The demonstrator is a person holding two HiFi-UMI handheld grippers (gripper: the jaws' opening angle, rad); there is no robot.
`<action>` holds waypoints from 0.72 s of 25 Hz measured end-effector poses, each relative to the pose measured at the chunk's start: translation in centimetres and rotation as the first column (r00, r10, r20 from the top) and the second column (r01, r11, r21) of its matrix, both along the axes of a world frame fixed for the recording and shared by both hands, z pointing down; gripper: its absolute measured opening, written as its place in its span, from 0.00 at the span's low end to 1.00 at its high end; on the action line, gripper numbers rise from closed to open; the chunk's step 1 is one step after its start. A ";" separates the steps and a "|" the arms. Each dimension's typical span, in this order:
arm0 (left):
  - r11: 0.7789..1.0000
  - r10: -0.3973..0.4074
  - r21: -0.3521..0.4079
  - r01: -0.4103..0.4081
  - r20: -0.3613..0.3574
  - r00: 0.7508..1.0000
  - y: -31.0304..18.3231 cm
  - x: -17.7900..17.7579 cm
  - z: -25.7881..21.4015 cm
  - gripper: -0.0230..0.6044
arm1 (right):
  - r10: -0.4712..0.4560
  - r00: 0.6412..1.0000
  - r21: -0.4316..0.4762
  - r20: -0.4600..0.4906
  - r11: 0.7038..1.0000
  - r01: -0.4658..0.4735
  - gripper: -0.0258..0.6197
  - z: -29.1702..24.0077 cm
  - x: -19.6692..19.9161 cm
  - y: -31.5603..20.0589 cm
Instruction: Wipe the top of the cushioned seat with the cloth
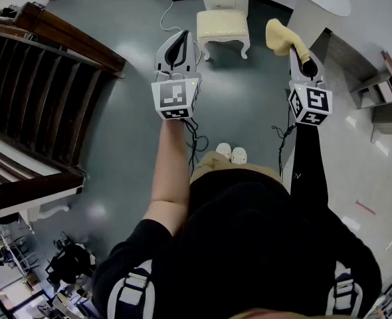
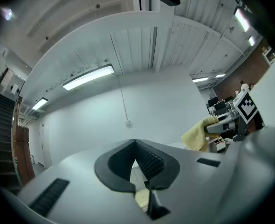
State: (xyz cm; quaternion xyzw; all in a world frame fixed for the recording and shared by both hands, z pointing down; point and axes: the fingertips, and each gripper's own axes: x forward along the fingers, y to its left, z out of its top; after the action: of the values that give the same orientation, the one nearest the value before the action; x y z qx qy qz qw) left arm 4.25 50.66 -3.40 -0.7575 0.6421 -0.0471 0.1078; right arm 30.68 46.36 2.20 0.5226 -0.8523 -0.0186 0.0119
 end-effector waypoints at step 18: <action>0.999 -0.043 -0.021 0.043 0.024 0.999 -2.8 -2.0 0.6 0.05 | -0.014 0.998 -0.022 0.057 1.000 0.016 0.13 1.4 -0.3 -3.1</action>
State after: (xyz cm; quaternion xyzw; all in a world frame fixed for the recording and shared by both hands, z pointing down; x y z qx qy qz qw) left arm 2.27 47.82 -2.82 -0.7441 0.6564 -0.0651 0.1061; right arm 30.42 43.24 3.59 0.5163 -0.8564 0.0059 -0.0068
